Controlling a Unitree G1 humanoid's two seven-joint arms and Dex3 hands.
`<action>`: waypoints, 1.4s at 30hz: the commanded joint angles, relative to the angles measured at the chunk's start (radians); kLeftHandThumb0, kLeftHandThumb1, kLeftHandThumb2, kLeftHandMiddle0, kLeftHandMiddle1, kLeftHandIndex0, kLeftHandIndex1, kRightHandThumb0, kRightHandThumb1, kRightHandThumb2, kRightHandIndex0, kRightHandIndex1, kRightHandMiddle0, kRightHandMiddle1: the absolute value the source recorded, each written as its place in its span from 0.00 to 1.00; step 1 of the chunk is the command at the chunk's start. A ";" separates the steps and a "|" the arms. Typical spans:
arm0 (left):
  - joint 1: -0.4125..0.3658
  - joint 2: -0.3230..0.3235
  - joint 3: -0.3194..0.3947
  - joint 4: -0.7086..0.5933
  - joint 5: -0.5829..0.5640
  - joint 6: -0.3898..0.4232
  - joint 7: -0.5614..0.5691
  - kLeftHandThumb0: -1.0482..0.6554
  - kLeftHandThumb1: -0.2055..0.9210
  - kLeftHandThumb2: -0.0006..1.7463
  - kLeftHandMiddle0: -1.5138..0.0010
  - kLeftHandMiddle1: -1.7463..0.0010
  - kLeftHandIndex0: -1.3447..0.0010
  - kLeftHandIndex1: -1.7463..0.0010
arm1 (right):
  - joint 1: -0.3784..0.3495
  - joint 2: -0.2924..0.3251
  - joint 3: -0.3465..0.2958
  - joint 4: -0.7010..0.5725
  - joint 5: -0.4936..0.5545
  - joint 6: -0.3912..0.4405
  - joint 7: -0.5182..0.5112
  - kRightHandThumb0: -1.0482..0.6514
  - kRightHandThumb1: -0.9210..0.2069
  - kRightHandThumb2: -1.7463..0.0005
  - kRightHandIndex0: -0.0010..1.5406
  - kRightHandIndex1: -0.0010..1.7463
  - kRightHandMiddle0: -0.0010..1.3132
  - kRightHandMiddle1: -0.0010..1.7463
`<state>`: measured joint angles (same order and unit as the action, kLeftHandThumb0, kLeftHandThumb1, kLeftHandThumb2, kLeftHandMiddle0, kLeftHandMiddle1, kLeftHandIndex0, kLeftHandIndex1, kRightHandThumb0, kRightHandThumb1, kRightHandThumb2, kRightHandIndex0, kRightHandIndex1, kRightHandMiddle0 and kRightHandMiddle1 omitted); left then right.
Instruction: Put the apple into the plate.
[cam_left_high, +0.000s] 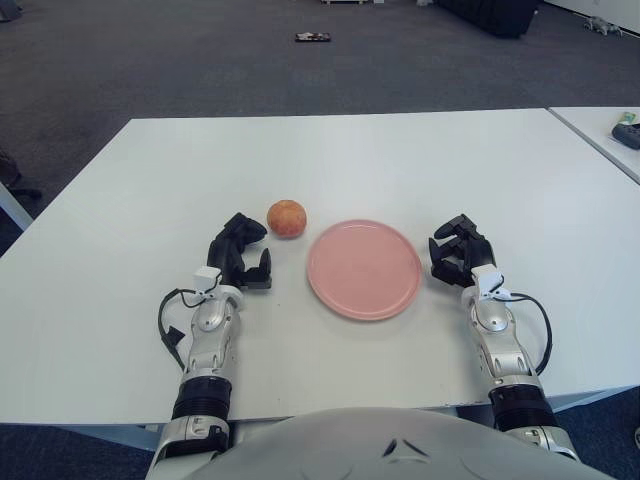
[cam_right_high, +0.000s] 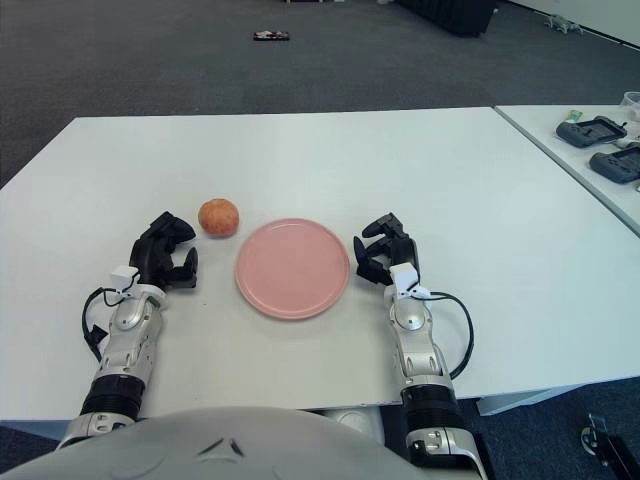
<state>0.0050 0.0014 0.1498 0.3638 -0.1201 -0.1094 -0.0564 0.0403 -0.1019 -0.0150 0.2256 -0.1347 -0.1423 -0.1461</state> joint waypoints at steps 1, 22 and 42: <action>0.032 0.013 -0.006 -0.009 0.017 0.039 0.013 0.61 0.10 1.00 0.39 0.00 0.45 0.06 | 0.028 -0.004 0.005 0.043 -0.005 0.046 0.019 0.37 0.34 0.40 0.44 0.94 0.34 1.00; -0.026 0.270 -0.138 -0.191 0.570 -0.341 0.286 0.61 0.12 1.00 0.42 0.00 0.48 0.01 | 0.017 0.002 0.003 0.059 -0.001 0.063 0.015 0.38 0.29 0.44 0.41 0.97 0.30 1.00; -0.223 0.436 -0.244 -0.019 0.790 -0.408 0.383 0.07 0.48 0.55 0.99 0.55 0.99 0.47 | 0.010 -0.001 -0.003 0.079 0.004 0.040 0.017 0.38 0.30 0.43 0.41 0.98 0.31 1.00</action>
<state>-0.1494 0.4136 -0.0680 0.3178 0.6411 -0.4858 0.3002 0.0213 -0.1053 -0.0225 0.2629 -0.1296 -0.1531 -0.1446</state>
